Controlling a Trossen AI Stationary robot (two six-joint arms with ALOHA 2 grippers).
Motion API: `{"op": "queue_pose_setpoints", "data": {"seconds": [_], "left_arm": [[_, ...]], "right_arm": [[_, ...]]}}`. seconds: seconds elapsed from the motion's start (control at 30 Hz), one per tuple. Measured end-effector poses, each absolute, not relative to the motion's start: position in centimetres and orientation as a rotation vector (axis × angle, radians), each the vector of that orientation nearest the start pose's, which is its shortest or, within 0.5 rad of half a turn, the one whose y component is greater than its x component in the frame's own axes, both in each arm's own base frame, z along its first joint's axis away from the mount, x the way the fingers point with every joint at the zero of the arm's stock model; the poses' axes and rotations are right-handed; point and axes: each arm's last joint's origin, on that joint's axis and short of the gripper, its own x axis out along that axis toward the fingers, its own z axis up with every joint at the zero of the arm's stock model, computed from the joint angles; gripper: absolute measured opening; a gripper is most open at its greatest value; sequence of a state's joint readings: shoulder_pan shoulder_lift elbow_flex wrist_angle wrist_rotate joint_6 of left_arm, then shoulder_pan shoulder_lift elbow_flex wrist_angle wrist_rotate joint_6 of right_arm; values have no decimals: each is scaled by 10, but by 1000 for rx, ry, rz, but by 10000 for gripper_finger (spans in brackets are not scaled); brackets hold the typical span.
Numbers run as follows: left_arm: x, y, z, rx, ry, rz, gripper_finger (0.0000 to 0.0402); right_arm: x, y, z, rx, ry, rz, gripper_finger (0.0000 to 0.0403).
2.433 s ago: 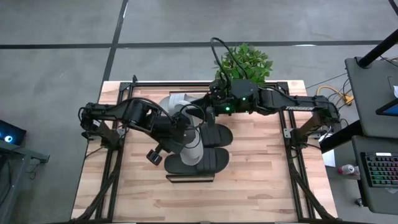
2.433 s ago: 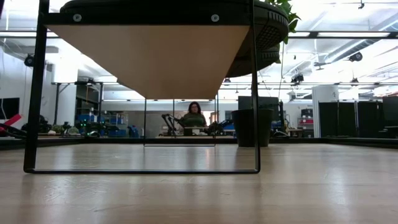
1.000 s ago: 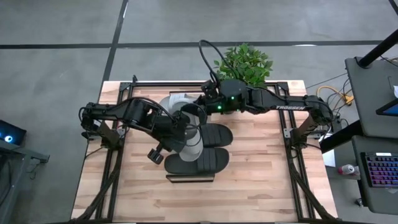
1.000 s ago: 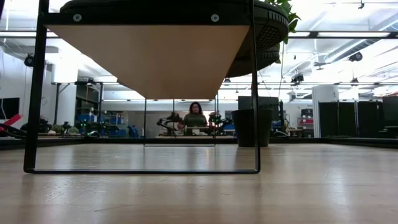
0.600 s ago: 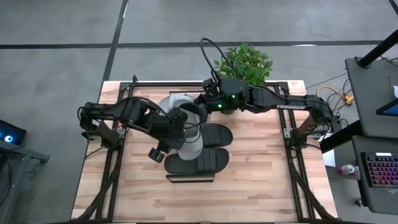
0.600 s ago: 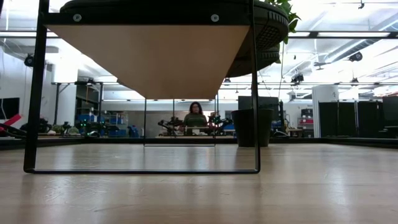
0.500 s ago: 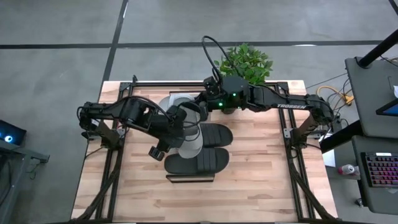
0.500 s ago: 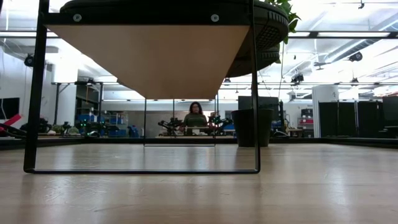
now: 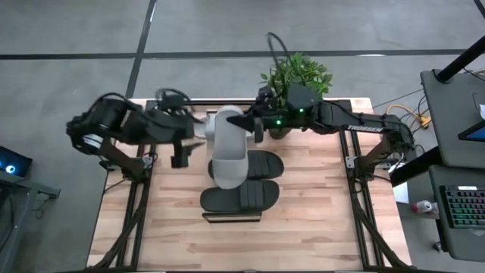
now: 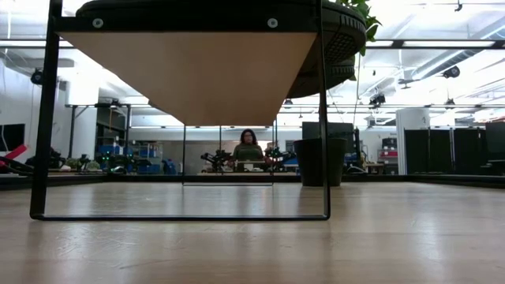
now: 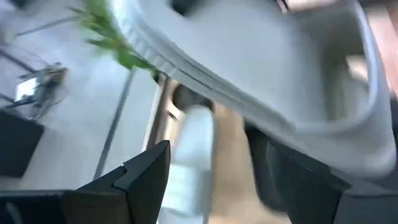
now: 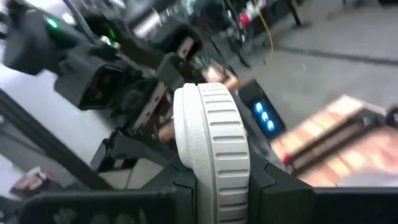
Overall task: Pick and place slides into the shelf
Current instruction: Put the gray slipper on the shelf
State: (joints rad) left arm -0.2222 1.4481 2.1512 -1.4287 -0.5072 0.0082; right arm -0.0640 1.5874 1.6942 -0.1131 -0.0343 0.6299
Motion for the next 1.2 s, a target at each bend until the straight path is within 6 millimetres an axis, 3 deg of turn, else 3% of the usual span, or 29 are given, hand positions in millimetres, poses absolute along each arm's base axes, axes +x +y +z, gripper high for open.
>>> {"op": "queue_pose_setpoints", "data": {"seconds": [0.23,0.47,0.6,0.87,1.2], "left_arm": [[185,-26,532,106,438,326,251],[171,-20,538,68,368,478,251],[173,-20,536,45,367,502,251],[205,-23,512,-72,271,691,251],[196,-23,506,-181,97,621,251]], "right_arm": [[356,-24,467,520,-150,-37,49],[350,-24,480,425,-259,-42,49],[341,-24,489,343,-309,-68,49],[323,-27,504,174,-367,-214,49],[310,-27,518,57,-454,-279,49]]}}
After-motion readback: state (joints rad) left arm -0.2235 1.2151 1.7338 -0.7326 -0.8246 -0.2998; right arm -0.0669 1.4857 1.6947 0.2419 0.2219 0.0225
